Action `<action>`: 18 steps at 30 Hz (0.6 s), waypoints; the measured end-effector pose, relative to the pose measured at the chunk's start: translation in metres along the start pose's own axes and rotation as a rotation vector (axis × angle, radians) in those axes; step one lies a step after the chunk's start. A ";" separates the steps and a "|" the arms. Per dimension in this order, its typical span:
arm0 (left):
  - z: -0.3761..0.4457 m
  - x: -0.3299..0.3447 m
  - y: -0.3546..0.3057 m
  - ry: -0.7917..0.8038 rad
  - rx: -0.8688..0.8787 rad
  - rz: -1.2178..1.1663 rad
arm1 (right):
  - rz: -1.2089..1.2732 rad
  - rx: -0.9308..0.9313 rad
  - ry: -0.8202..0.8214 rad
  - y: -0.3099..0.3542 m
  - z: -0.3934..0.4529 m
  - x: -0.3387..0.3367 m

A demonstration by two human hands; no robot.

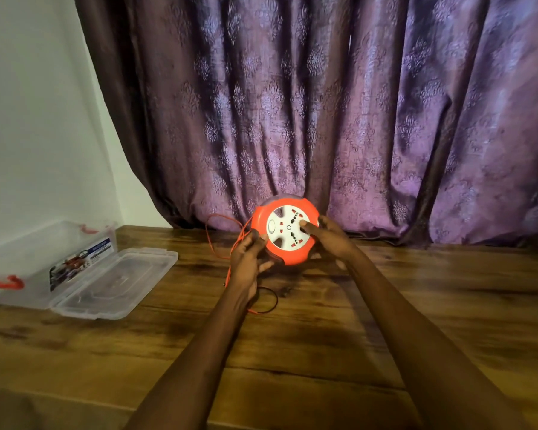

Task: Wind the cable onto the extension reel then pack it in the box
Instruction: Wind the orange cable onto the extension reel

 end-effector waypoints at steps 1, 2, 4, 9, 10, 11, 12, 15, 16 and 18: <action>0.000 0.001 0.001 0.011 -0.007 0.017 | 0.015 0.024 0.001 -0.003 -0.002 -0.003; 0.000 0.003 0.002 0.029 -0.017 0.028 | 0.029 0.018 -0.013 -0.005 -0.002 -0.005; -0.001 0.011 0.003 0.090 -0.048 0.048 | 0.080 -0.041 -0.078 -0.005 -0.002 -0.009; -0.004 0.020 0.002 0.207 -0.195 0.182 | 0.187 -0.200 -0.241 0.013 -0.005 -0.027; -0.002 0.019 -0.004 0.216 -0.182 0.192 | 0.183 -0.218 -0.260 0.016 -0.005 -0.033; 0.000 0.017 -0.012 0.210 -0.140 0.191 | 0.175 -0.231 -0.271 0.018 -0.005 -0.039; 0.003 0.013 -0.021 0.178 -0.074 0.171 | 0.164 -0.238 -0.274 0.020 -0.005 -0.045; 0.015 -0.010 -0.040 -0.022 0.154 0.206 | 0.080 -0.226 -0.267 0.022 -0.006 -0.060; 0.019 -0.019 -0.042 -0.090 0.227 0.311 | 0.049 -0.221 -0.262 0.022 -0.006 -0.064; 0.028 -0.035 -0.035 -0.159 0.293 0.566 | 0.009 -0.222 -0.245 0.021 -0.006 -0.070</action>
Point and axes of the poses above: each hand's wrist, its own z-axis towards the middle knuckle, its own x-axis out of the palm, y = z × x, the point moved 4 cm from there along z, towards the middle knuckle, and after that the axes turned 1 degree about -x, right-handed, at the moved point
